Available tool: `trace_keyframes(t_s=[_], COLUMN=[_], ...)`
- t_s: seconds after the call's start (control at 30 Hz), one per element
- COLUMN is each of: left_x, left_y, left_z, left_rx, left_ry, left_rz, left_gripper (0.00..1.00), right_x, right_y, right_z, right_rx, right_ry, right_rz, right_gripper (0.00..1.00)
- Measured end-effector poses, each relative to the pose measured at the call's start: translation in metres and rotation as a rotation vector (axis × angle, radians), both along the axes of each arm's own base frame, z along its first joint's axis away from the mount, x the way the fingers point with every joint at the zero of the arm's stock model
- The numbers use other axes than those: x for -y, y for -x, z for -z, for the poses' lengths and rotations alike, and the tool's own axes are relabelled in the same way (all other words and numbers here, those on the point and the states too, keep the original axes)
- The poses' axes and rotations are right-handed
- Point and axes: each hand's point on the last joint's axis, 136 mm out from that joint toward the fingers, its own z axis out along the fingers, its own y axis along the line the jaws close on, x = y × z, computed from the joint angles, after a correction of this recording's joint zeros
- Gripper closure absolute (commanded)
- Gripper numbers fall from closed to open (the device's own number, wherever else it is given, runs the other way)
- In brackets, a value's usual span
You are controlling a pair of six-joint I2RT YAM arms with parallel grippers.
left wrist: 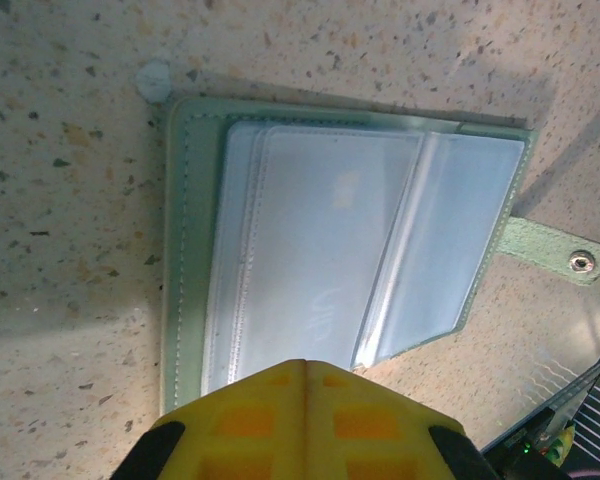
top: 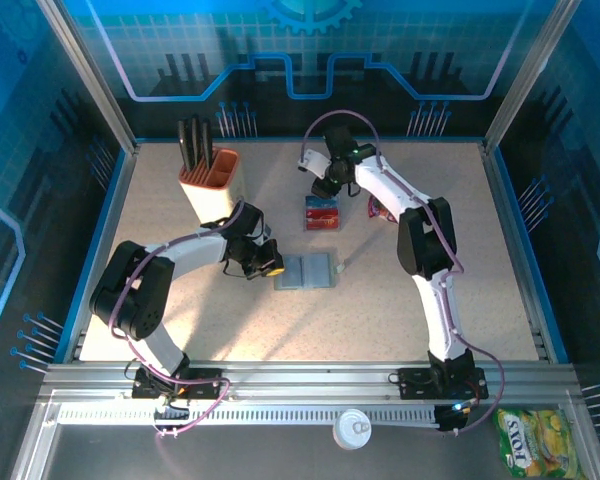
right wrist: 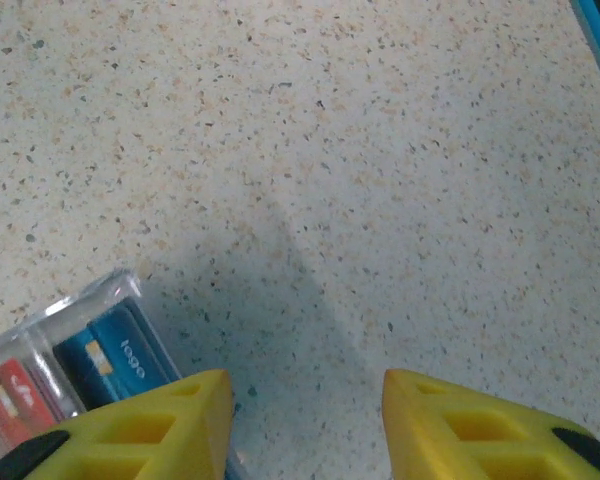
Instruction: Take the credit cards out of the card holder
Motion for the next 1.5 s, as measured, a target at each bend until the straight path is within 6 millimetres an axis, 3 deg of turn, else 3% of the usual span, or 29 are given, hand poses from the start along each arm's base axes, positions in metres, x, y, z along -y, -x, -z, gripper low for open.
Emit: trace_keyframes(t_s=[0.13,0.53,0.73,0.9,1.0,1.17,1.23,1.37,1.5], left_x=[-0.002,-0.002,-0.002,-0.003,-0.004,-0.004,-0.004,-0.004,-0.005], left_y=[0.004,0.005,0.003,0.005,0.008,0.009,0.008,0.01,0.012], left_z=[0.004,0.005,0.004,0.009,0.011,0.012,0.012,0.013,0.012], left_rx=[-0.013,-0.015,-0.004,-0.007,-0.014,-0.017,-0.012,-0.008,-0.005], left_ry=[-0.005,-0.006,-0.001,-0.002,-0.005,-0.006,-0.004,-0.002,-0.001], left_rz=[-0.002,-0.001,-0.001,-0.002,-0.002,-0.002,-0.002,-0.002,-0.002], left_gripper=[1.0,1.0,1.0,1.0,1.0,1.0,1.0,1.0,1.0], right_x=[-0.005,-0.004,-0.006,-0.004,-0.002,-0.002,-0.001,-0.001,-0.004], right_y=[-0.002,-0.001,0.007,0.031,0.054,0.093,0.105,0.112,0.102], right_z=[0.01,0.007,-0.019,-0.039,-0.035,-0.005,0.009,0.025,0.021], right_rx=[-0.002,0.013,0.05,0.051,0.024,-0.038,-0.057,-0.048,0.022], right_ry=[0.015,0.032,0.022,0.006,0.021,0.079,0.108,0.153,0.181], right_rz=[-0.008,-0.009,-0.007,-0.013,-0.025,-0.049,-0.055,-0.054,-0.033], right_gripper=[0.53,0.52,0.52,0.51,0.39,0.2,0.02,0.0,0.0])
